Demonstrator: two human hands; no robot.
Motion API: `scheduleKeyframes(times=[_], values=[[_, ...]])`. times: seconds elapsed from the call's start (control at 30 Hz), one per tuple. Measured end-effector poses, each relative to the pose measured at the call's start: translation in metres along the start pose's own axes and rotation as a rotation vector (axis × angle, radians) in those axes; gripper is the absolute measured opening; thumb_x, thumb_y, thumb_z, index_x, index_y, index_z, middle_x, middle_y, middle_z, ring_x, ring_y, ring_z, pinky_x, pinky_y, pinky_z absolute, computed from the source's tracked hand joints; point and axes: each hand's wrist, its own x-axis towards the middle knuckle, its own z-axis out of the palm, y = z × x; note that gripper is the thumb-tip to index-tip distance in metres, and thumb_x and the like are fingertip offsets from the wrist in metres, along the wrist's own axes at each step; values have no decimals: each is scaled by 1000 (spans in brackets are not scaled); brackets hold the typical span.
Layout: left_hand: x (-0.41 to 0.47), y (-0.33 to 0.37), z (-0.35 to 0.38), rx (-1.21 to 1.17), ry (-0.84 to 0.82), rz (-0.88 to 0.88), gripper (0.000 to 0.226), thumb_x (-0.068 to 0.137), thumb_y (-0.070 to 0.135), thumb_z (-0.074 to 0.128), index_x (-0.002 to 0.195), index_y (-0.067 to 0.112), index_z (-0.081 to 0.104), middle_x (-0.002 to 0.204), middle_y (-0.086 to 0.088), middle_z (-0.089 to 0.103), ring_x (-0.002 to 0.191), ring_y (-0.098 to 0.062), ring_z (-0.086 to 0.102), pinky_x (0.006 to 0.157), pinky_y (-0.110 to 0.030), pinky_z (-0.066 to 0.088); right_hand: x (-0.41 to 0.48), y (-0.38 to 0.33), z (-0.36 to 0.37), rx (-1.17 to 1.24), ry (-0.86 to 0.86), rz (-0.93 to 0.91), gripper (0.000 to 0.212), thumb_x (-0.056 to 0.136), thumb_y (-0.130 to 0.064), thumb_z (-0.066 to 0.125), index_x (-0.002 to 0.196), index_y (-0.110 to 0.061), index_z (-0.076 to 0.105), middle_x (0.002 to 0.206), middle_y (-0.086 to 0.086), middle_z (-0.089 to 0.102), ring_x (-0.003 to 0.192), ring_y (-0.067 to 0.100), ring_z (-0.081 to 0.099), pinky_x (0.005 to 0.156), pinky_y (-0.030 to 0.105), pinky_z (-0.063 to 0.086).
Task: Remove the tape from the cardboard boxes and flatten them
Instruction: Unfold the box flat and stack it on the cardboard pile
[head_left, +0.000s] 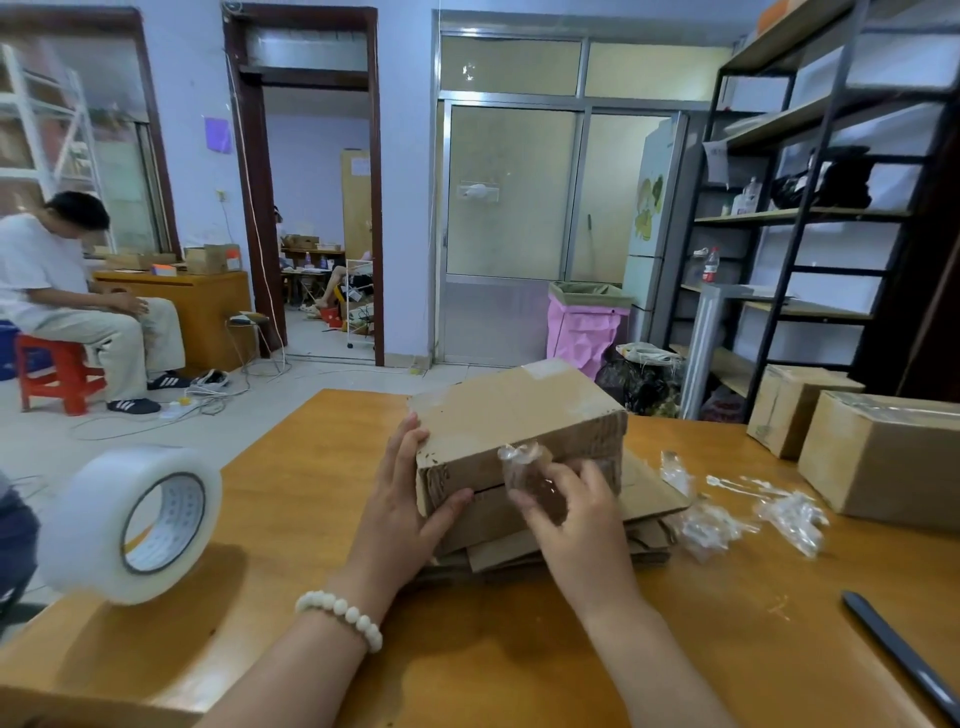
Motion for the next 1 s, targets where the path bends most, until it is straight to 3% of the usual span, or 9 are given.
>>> scheduleKeyframes(times=[0.1,0.2,0.37,0.47,0.63,0.7,0.83,1.0], values=[[1,-2,0,0,10,10,72,83,77,43,136,30,29,151,14,21,137,-7,27,106,-40,36,6,-2,6,-69,13,-6,32,82,-43,68,98,-16,65,95,-3,48,92,13,46,70,12,34],[1,1,2,7,20,-9,72,83,78,42,136,31,28,151,7,24,137,-9,27,108,-42,35,8,-1,6,0,54,32,17,86,-24,68,77,-17,55,82,-6,48,77,11,47,64,10,35],[-1,2,0,-4,0,-32,72,81,80,42,135,35,27,152,10,22,138,-9,26,108,-38,34,8,2,-7,200,177,164,36,81,2,62,64,-19,39,68,-3,41,61,9,40,58,11,36],[-1,3,0,-14,-18,-51,72,79,82,40,134,39,25,152,14,19,138,-6,24,109,-35,31,7,2,-10,215,159,127,35,83,0,62,66,-21,41,76,-2,44,68,10,45,64,11,38],[0,3,0,-17,-18,-69,71,77,84,39,132,41,24,152,11,20,136,-3,23,108,-34,30,4,0,-11,255,-167,37,7,90,-38,58,85,-34,54,103,-11,48,98,-8,44,79,1,35],[0,3,0,-22,-15,-73,71,77,85,38,132,41,24,153,10,20,138,-8,24,109,-34,29,6,3,-12,220,-120,6,7,91,-30,59,87,-33,53,100,-11,49,96,-6,46,78,6,37],[-1,4,1,-22,-27,-60,72,79,83,38,135,41,22,154,10,18,141,-11,23,112,-32,26,7,10,-15,227,67,50,28,87,-11,65,79,-28,44,84,-4,52,79,5,53,67,14,44],[-2,4,0,-50,-35,-78,73,80,83,37,137,41,20,155,9,16,145,-18,22,115,-37,24,13,16,-31,408,292,249,29,85,-5,66,99,-18,44,86,-2,54,79,9,57,66,21,52]])
